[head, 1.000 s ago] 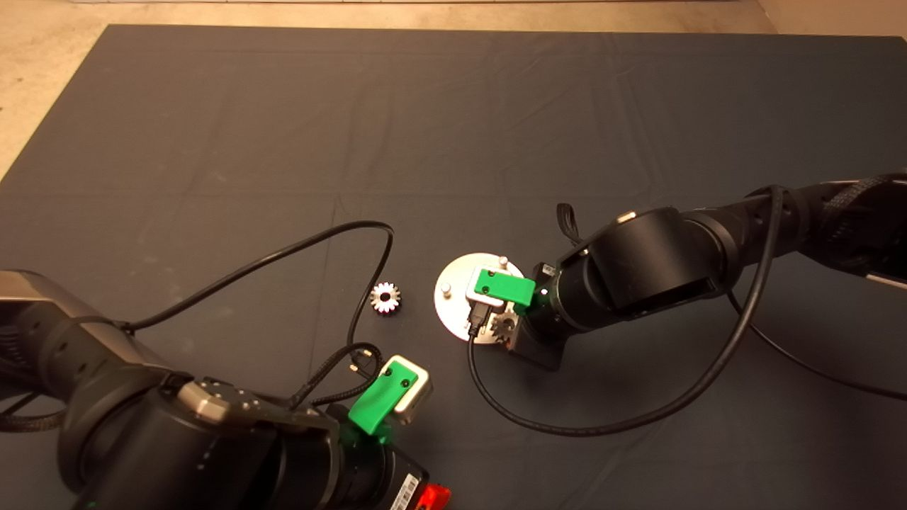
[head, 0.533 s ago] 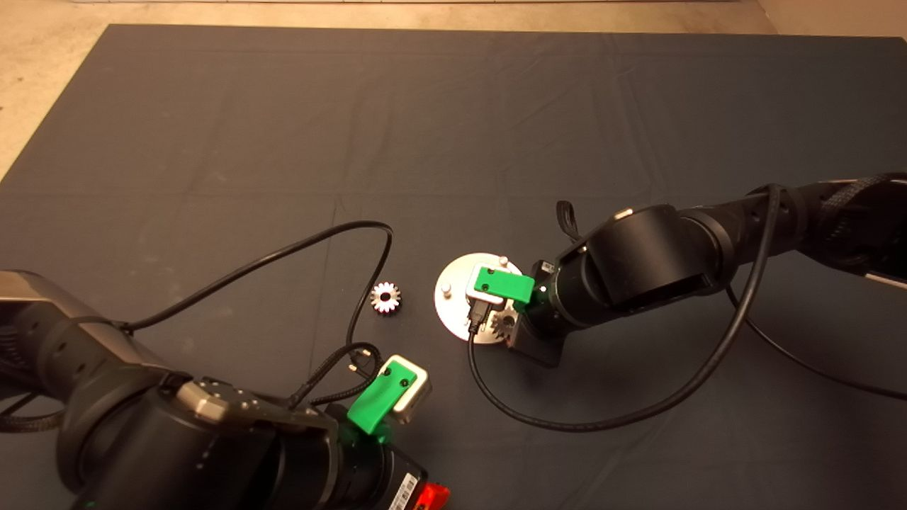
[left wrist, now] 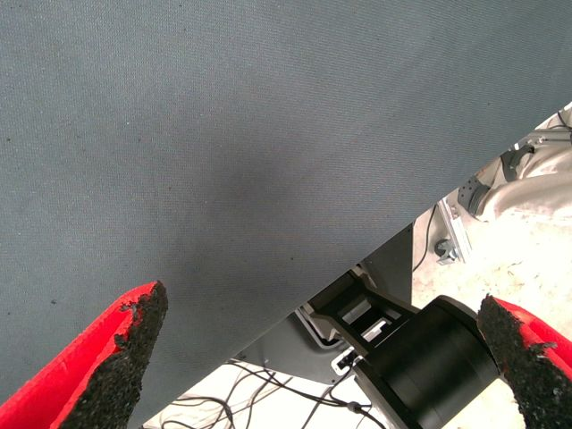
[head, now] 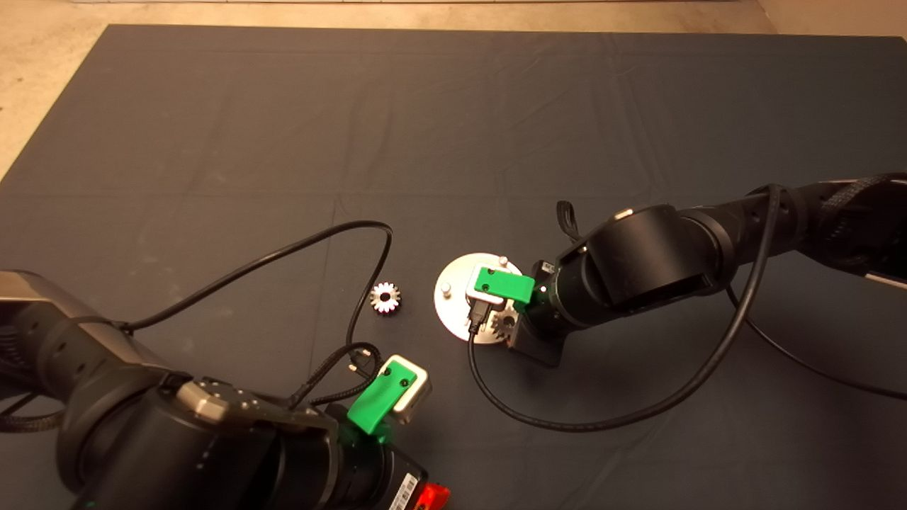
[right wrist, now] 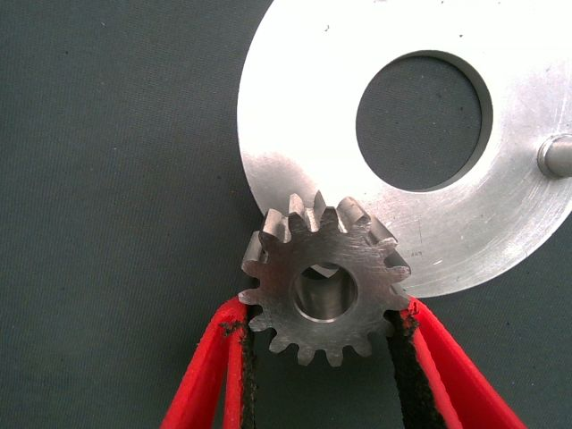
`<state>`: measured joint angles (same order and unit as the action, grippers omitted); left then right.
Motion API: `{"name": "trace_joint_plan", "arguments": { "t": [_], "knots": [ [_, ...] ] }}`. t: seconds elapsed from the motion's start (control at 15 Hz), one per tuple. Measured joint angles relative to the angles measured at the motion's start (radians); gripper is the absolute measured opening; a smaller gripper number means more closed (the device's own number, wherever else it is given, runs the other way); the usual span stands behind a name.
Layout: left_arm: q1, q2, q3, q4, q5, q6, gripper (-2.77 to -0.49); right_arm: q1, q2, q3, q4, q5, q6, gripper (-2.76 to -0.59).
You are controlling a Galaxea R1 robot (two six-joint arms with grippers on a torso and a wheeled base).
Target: Install three planetary gears onto the carrier pins
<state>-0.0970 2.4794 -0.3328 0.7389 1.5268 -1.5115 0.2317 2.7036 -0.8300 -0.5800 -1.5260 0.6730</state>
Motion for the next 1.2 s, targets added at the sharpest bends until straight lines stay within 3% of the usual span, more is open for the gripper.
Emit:
{"name": "trace_joint_plan", "arguments": {
  "t": [0.8,1.2],
  "knots": [
    [0.000,0.000,0.000,0.000,0.000,0.000,-0.76,-0.005,0.000,-0.019,-0.014,0.005,0.000,-2.52],
    [0.000,0.000,0.000,0.000,0.000,0.000,-0.76,-0.026,0.001,-0.029,-0.030,0.005,-0.003,-2.52]
  ]
}}
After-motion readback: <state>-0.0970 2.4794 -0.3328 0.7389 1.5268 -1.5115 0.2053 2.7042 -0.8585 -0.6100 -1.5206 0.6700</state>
